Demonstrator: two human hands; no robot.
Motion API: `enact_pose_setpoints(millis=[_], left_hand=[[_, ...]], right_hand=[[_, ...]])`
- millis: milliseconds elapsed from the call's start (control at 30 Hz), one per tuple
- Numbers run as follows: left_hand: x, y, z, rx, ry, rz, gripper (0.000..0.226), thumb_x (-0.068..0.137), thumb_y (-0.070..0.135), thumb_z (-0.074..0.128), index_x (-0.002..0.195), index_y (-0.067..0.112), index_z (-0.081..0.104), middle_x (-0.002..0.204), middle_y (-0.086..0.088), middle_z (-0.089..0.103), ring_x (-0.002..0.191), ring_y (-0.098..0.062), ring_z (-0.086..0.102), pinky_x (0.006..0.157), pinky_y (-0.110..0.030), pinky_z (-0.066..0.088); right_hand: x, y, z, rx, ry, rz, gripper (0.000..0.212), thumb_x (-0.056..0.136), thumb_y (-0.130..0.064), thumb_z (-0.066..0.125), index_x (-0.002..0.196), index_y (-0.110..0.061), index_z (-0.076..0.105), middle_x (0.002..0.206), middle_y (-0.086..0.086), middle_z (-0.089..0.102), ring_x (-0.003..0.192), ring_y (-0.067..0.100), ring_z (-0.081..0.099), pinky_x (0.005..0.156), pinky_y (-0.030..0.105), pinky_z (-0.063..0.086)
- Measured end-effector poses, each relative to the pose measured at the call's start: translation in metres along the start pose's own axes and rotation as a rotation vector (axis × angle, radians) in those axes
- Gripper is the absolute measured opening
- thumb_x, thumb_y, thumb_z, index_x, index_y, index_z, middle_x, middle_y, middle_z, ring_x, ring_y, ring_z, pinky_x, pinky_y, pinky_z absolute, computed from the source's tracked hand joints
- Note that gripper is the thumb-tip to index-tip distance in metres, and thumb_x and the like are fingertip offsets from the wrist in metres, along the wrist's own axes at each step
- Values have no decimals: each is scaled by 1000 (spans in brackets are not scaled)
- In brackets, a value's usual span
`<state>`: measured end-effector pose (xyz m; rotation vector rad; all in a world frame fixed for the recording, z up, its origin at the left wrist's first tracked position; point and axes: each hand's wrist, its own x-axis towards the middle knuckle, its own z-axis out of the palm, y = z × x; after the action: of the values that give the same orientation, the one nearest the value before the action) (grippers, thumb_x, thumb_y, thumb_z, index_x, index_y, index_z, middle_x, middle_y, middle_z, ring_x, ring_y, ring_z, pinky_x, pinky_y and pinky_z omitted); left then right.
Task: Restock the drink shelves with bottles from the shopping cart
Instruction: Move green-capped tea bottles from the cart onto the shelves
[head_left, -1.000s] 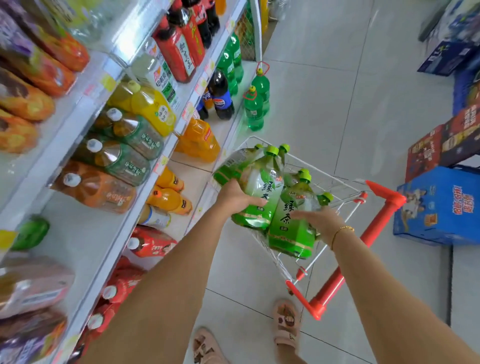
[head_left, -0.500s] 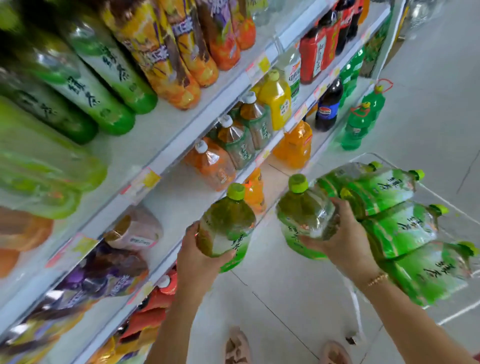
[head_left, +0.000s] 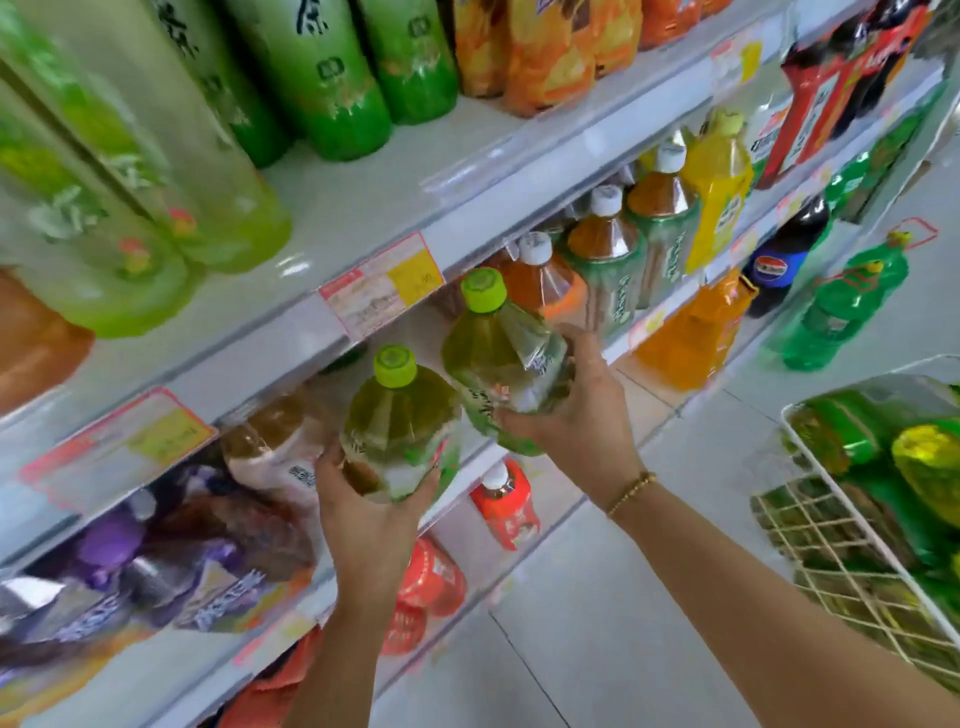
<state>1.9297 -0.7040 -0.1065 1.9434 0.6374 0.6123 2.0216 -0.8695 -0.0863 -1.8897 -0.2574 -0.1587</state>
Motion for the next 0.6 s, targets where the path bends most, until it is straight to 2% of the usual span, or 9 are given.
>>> enact_pose_setpoints(millis=[67, 100, 167, 200, 300, 433, 467, 533, 600], left_hand=[[-4, -10, 3, -17, 27, 31, 86, 55, 18, 89, 127, 8, 44, 116, 1, 56, 101, -10, 52, 89, -11, 35], [-7, -14, 6, -9, 40, 47, 85, 54, 18, 89, 126, 5, 44, 116, -1, 57, 101, -11, 53, 88, -9, 36], [-10, -20, 10, -29, 75, 59, 83, 55, 15, 89, 125, 5, 45, 116, -2, 59, 100, -9, 55, 87, -4, 37], [-8, -23, 12, -55, 84, 57, 81, 56, 15, 89, 124, 8, 46, 117, -1, 60, 101, -8, 57, 90, -7, 40], [3, -30, 16, -71, 104, 47, 74, 58, 22, 89, 119, 22, 46, 116, 6, 63, 105, -9, 61, 96, -27, 46], [14, -36, 14, -1, 150, 89, 74, 57, 31, 87, 121, 25, 51, 111, 8, 67, 102, -9, 64, 94, -30, 49], [15, -40, 13, 22, 155, 97, 73, 57, 32, 87, 121, 26, 53, 109, 9, 68, 100, -9, 64, 94, -30, 49], [14, -47, 11, 32, 172, 101, 76, 53, 39, 88, 121, 28, 55, 106, 9, 69, 99, -10, 65, 95, -32, 49], [16, -52, 9, 52, 190, 109, 81, 48, 52, 83, 120, 30, 54, 107, 9, 69, 100, -12, 65, 94, -38, 51]], right_hand=[[6, 6, 16, 30, -3, -39, 73, 57, -20, 86, 115, -27, 43, 91, -26, 57, 80, -16, 55, 65, -2, 40], [8, 9, 25, 29, -4, -51, 73, 57, -20, 87, 115, -27, 43, 93, -23, 58, 81, -14, 55, 65, -1, 40], [13, 16, 39, 17, 0, -77, 74, 57, -25, 87, 117, -25, 44, 99, -13, 61, 83, -4, 58, 69, 4, 44], [17, 21, 44, 11, -1, -87, 74, 57, -27, 87, 118, -24, 43, 102, -10, 61, 87, 2, 59, 73, 11, 48], [30, 32, 59, 6, -25, -97, 77, 57, -31, 86, 121, -21, 44, 107, -5, 61, 96, 14, 60, 80, 28, 52], [46, 42, 77, 12, -67, -157, 75, 63, -21, 84, 125, -13, 43, 103, -9, 57, 91, -2, 48, 76, -1, 37], [49, 45, 82, -4, -87, -165, 76, 65, -20, 82, 129, -12, 41, 104, -7, 57, 92, -1, 46, 79, 0, 37], [56, 50, 92, -45, -124, -174, 85, 72, -25, 78, 141, -11, 30, 105, 3, 63, 95, 14, 56, 79, 17, 44], [62, 53, 101, -227, -151, -202, 89, 82, -34, 68, 148, -10, 15, 96, 12, 65, 85, 26, 62, 66, 27, 43]])
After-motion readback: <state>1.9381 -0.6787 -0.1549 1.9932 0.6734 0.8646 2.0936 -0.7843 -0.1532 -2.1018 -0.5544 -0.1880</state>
